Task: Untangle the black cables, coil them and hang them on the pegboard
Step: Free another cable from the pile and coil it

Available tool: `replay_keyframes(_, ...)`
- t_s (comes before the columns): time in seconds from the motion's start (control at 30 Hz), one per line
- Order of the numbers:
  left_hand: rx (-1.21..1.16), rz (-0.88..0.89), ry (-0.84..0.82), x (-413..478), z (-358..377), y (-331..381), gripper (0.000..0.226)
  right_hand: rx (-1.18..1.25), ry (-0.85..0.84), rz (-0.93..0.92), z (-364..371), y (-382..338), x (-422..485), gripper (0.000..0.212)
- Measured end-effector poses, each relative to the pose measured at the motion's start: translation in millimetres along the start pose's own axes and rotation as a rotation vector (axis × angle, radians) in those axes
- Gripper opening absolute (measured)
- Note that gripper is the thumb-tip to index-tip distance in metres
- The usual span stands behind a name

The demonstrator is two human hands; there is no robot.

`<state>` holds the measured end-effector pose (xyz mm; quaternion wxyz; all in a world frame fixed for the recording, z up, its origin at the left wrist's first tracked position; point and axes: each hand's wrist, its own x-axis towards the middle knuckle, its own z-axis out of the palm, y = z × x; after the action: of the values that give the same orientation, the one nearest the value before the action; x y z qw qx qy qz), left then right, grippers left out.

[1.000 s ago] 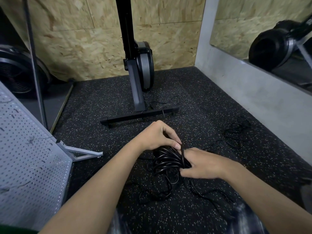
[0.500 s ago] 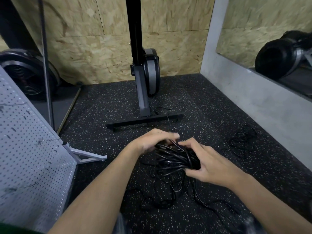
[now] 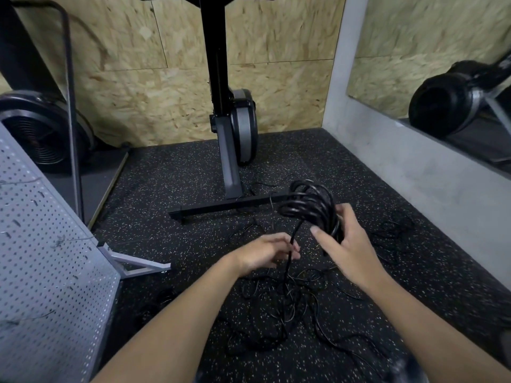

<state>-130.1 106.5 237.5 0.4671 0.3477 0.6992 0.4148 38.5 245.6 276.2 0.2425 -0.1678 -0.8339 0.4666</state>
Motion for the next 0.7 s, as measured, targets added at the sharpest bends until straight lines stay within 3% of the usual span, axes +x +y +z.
replay_keyframes(0.17, 0.369, 0.109, 0.114, 12.9, 21.4, -11.9, 0.022, -0.117, 0.068, 0.135, -3.6, 14.7, 16.1, 0.038)
replay_keyframes(0.3, 0.532, 0.159, 0.137, 16.7, 42.3, -7.2, 0.014, -0.381, 0.036, 0.224, 0.0, 35.5, 28.2, 0.088)
replay_keyframes(0.37, 0.596, 0.231, 0.166, 15.8, 47.5, -1.7, 0.017, -0.558, 0.018, 0.299, 0.2, 43.3, 32.3, 0.099)
replay_keyframes(0.47, 0.714, 0.347, 0.285, 11.0, 33.6, 7.9, 0.018, -0.743, -0.091, 0.343, -2.0, 50.3, 32.6, 0.098)
replay_keyframes(0.57, 0.831, 0.479, 0.353, 3.2, 16.8, 9.7, 0.020, -0.699, -0.277, 0.337, -1.1, 56.9, 23.9, 0.085)
replay_keyframes(0.7, 0.810, 0.676, 0.425, -5.7, 7.1, 16.2, 0.017, -0.640, -0.508, 0.297, -4.1, 55.4, 17.2, 0.092)
